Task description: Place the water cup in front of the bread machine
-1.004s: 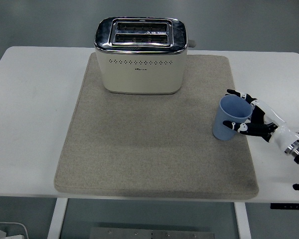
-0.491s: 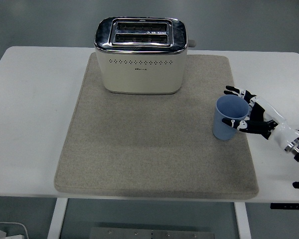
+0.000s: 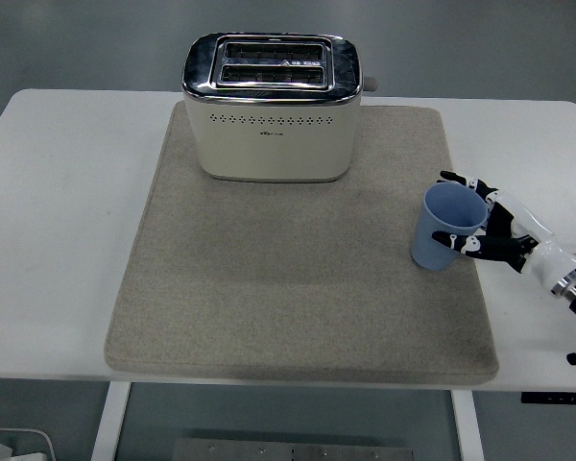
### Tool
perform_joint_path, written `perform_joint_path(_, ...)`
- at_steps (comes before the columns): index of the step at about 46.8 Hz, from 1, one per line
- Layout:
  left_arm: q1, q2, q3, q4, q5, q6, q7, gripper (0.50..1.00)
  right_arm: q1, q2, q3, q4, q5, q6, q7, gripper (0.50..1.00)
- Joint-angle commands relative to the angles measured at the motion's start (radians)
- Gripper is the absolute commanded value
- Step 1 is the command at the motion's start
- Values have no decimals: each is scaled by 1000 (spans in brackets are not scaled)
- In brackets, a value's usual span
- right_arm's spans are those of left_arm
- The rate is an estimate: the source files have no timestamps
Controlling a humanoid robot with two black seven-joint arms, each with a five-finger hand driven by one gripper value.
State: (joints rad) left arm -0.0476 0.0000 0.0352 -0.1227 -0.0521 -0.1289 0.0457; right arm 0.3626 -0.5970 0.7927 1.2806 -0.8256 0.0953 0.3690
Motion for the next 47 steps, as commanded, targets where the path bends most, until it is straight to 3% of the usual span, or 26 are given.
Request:
perform_joint_path(1, 0, 0, 0, 0, 0, 0, 0, 996, -1, -1, -1, 5, 0, 7, -1, 924)
perform_joint_path(26, 0, 0, 0, 0, 0, 0, 0, 996, -7, 6, -18, 5, -1, 12, -15, 924)
perform_joint_path(35, 0, 0, 0, 0, 0, 0, 0, 996, -4, 8, -18, 5, -1, 11, -15, 899)
perform_joint_path(47, 0, 0, 0, 0, 0, 0, 0, 999, -2, 6, -20, 5, -21, 11, -12, 625)
